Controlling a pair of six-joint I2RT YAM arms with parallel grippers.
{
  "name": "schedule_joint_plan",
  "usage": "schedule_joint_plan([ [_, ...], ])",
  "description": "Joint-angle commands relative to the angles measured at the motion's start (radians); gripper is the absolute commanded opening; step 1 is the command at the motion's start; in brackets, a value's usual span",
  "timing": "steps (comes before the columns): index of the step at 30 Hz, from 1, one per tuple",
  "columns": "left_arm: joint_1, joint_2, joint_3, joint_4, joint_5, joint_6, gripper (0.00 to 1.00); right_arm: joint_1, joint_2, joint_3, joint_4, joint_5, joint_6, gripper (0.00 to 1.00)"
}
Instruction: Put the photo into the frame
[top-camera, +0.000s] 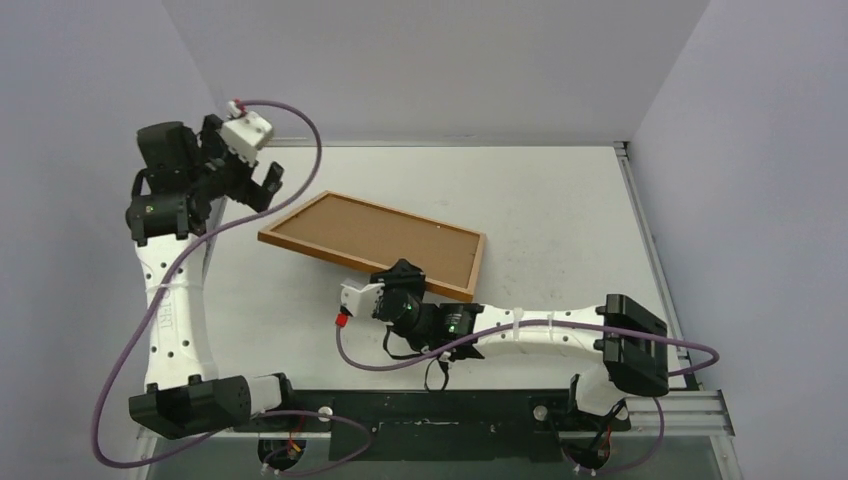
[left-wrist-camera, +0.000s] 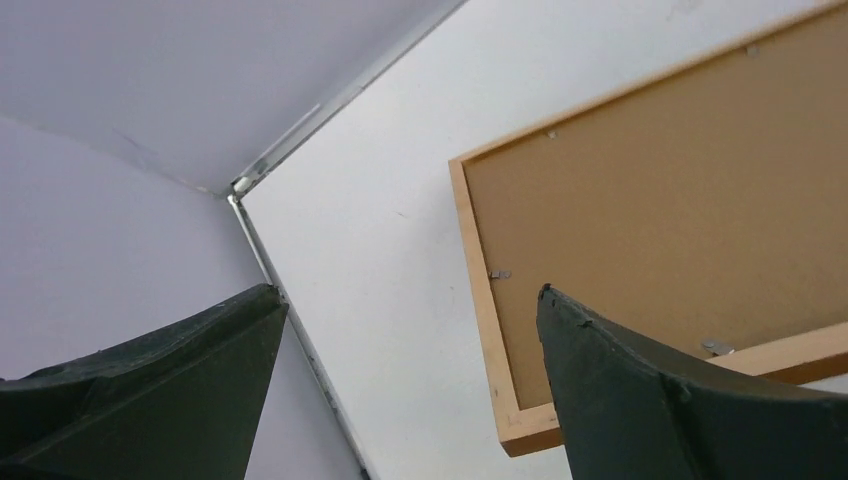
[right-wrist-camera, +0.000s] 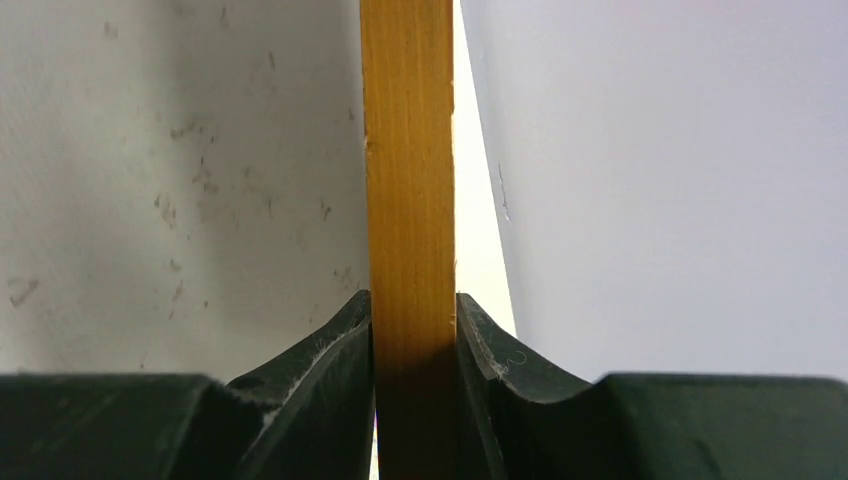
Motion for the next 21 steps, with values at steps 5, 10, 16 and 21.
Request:
schedule_joint_plan([
  [5, 0.254, 0.051, 0.115, 0.067, 0.345, -0.335, 0.96, -0.057, -0.024, 0.432, -0.323, -0.078, 0.36, 0.05],
  [10, 0.289, 0.014, 0.042, 0.098, 0.367, -0.364, 0.96, -0.142, 0.066, 0.637, -0.496, -0.141, 0.551, 0.05],
  [16, 0.294, -0.029, -0.043, 0.116, 0.376, -0.346, 0.96, -0.338, 0.124, 0.821, -0.611, -0.423, 0.782, 0.06],
  [21, 0.294, -0.027, -0.066, 0.142, 0.362, -0.384, 0.97, -0.491, 0.17, 0.879, -0.675, -0.614, 0.907, 0.07],
])
